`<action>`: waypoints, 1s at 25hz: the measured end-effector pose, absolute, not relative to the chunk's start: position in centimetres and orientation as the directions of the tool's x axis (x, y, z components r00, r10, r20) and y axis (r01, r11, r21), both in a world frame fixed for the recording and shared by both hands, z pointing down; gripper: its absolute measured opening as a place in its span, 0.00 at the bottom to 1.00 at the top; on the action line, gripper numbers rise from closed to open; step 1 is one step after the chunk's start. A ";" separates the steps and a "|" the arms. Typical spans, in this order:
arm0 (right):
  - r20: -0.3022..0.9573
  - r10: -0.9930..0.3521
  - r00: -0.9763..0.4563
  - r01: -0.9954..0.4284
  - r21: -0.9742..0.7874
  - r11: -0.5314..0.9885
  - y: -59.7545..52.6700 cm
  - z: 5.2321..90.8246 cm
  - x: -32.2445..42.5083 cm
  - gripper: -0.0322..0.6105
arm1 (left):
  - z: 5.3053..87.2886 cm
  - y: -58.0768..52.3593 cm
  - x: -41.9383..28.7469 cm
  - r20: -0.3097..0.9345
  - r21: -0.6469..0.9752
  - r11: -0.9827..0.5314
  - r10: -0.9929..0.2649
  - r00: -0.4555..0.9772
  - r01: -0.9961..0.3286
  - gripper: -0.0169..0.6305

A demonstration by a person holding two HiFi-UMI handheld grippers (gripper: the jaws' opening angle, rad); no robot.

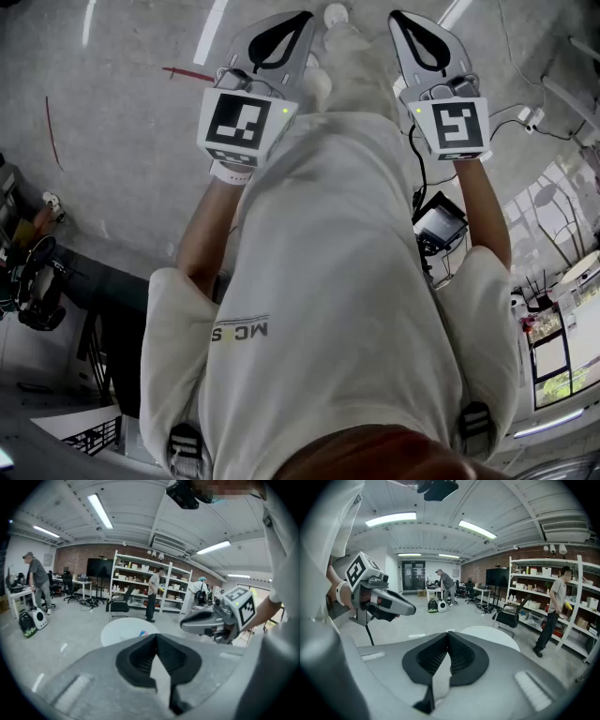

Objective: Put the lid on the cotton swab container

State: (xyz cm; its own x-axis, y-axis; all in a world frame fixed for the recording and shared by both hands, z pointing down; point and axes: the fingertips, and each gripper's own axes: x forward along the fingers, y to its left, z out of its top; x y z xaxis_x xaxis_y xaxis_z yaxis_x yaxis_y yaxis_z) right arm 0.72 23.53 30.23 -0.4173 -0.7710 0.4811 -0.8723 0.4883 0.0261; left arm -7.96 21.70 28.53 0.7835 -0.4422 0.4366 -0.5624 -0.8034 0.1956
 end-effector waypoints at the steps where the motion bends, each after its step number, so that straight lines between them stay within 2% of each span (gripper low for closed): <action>1: 0.469 -0.775 -0.424 -0.870 0.029 0.493 25.2 29.1 0.2 0.05 | 27.6 23.2 -8.6 0.427 0.201 -0.792 -0.458 0.780 -0.576 0.03; 9: 0.431 -0.770 -0.471 -0.856 -0.012 0.517 34.0 24.5 2.1 0.05 | 23.4 31.5 -8.4 0.409 0.222 -0.721 -0.542 0.734 -0.656 0.03; 12: 0.402 -0.765 -0.503 -0.852 -0.085 0.516 34.9 24.0 3.1 0.05 | 23.1 32.4 -7.4 0.404 0.222 -0.718 -0.548 0.732 -0.660 0.03; 21: 0.373 -0.780 -0.502 -0.854 -0.074 0.514 38.0 24.3 11.7 0.05 | 22.6 36.4 0.3 0.379 0.213 -0.691 -0.593 0.710 -0.691 0.03; 25: 0.375 -0.769 -0.517 -0.846 -0.086 0.526 37.1 25.2 13.1 0.05 | 23.5 36.2 0.9 0.398 0.222 -0.660 -0.610 0.685 -0.717 0.03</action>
State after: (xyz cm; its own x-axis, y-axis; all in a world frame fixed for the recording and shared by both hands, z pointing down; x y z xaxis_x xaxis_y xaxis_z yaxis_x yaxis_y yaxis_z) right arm 13.13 37.09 25.21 -0.5168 -0.7694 0.3754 -0.8459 0.5264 -0.0857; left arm 0.89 36.15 23.46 0.6849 -0.6102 0.3983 -0.7174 -0.6605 0.2217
